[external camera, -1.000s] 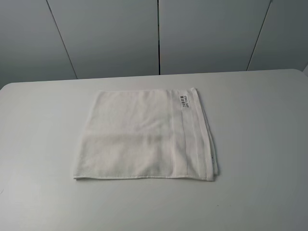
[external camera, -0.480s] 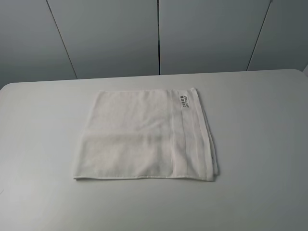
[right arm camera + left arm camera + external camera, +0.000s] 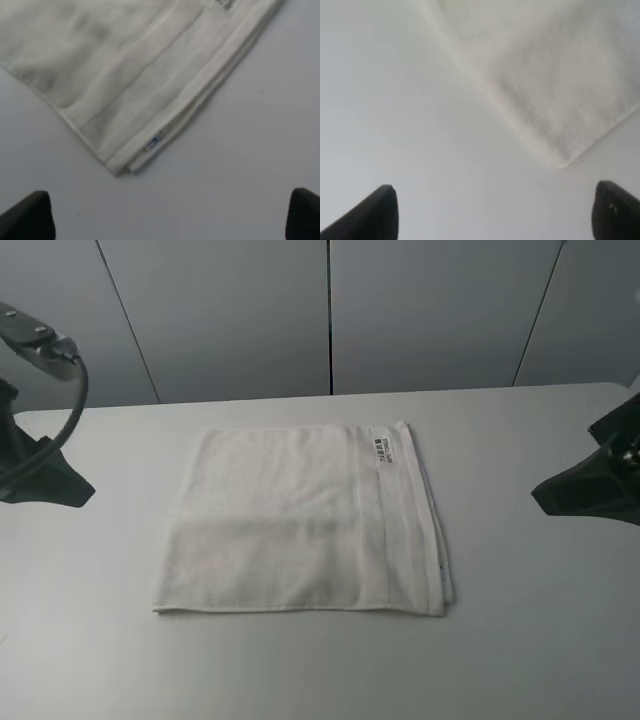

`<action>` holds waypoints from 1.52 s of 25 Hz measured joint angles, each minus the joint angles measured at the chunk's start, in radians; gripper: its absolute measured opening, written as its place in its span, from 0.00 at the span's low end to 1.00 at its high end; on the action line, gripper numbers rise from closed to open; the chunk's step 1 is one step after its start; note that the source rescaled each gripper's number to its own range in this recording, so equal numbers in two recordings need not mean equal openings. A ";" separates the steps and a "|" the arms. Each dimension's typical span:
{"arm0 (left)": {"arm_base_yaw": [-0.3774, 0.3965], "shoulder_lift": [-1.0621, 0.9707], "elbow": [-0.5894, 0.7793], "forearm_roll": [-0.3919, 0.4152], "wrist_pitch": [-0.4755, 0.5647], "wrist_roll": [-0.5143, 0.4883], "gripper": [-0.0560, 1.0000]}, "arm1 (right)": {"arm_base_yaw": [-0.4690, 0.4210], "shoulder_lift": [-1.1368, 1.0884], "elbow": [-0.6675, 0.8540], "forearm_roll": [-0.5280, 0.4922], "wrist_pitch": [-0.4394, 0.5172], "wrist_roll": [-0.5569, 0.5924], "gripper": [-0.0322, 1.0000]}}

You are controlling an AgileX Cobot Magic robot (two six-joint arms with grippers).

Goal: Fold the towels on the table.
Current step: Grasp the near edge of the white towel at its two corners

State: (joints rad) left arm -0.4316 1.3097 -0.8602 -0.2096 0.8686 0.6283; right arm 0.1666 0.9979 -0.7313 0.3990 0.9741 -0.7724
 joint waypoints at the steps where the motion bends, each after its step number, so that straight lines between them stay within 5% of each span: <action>1: -0.027 0.037 0.000 0.002 -0.016 0.010 1.00 | 0.039 0.039 0.000 -0.008 -0.013 -0.007 1.00; 8: -0.243 0.226 0.000 0.112 -0.125 0.024 1.00 | 0.246 0.286 0.000 -0.090 -0.081 -0.032 1.00; 17: -0.268 0.399 0.000 0.175 -0.147 0.028 1.00 | 0.433 0.555 0.000 -0.157 -0.223 -0.047 1.00; 25: -0.349 0.513 -0.002 0.217 -0.175 0.051 1.00 | 0.460 0.691 -0.001 -0.187 -0.321 -0.047 1.00; 38: -0.360 0.618 -0.014 0.242 -0.223 0.044 1.00 | 0.460 0.703 -0.002 -0.260 -0.355 -0.049 1.00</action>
State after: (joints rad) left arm -0.7913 1.9280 -0.8745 0.0325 0.6452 0.6725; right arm 0.6266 1.7006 -0.7336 0.1394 0.6186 -0.8216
